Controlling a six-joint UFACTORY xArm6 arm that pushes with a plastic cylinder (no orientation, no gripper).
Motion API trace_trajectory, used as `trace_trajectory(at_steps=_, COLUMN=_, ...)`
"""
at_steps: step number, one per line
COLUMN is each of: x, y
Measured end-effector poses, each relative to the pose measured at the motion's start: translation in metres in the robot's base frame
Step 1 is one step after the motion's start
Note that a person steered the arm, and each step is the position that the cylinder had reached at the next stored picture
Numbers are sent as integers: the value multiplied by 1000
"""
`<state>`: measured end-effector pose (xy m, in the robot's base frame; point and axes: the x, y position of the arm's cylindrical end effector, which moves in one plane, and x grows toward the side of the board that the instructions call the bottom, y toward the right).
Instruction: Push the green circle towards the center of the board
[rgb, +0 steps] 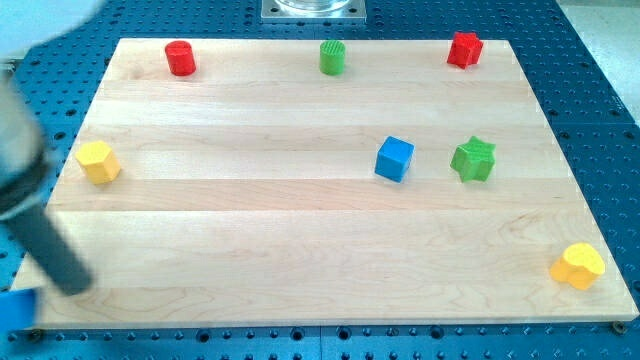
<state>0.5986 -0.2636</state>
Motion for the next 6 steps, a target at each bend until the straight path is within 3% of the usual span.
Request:
trace_trajectory(at_steps=2, x=19, y=-4)
trace_trajectory(at_steps=3, x=-6, y=24)
trace_trajectory(at_steps=4, x=-50, y=132)
trace_trajectory(at_steps=6, x=-201, y=346)
